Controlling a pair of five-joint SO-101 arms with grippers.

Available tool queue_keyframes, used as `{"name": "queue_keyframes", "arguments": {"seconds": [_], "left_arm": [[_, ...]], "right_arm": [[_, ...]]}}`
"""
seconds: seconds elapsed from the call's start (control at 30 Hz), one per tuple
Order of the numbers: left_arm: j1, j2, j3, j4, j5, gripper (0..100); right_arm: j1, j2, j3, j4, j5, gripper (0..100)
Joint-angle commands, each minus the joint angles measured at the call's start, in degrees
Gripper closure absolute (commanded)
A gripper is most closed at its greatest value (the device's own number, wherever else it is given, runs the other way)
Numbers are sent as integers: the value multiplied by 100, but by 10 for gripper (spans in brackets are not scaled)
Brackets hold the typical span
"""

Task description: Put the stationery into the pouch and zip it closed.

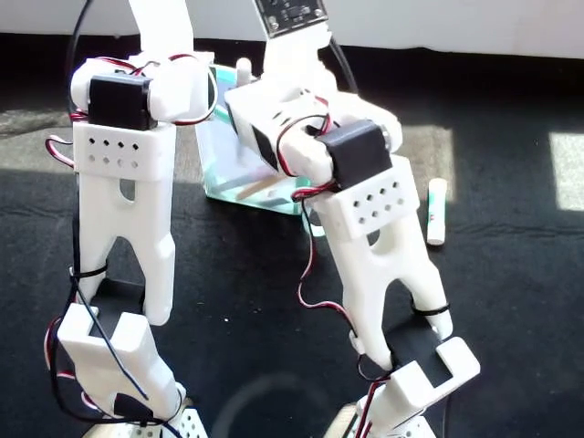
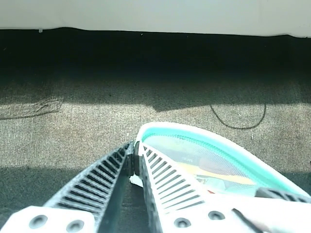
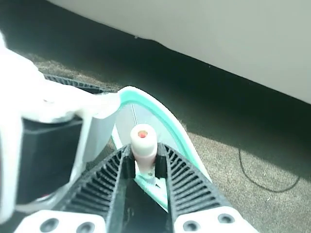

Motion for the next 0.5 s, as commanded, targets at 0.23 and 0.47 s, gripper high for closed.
{"name": "queue_keyframes", "arguments": {"seconds": [0.23, 0.47], "left_arm": [[-13, 444, 92, 352, 70, 991], [4, 444, 92, 352, 70, 991]], "right_arm": [[233, -119, 1103, -637, 62, 990], [233, -154, 927, -4, 26, 789]]}}
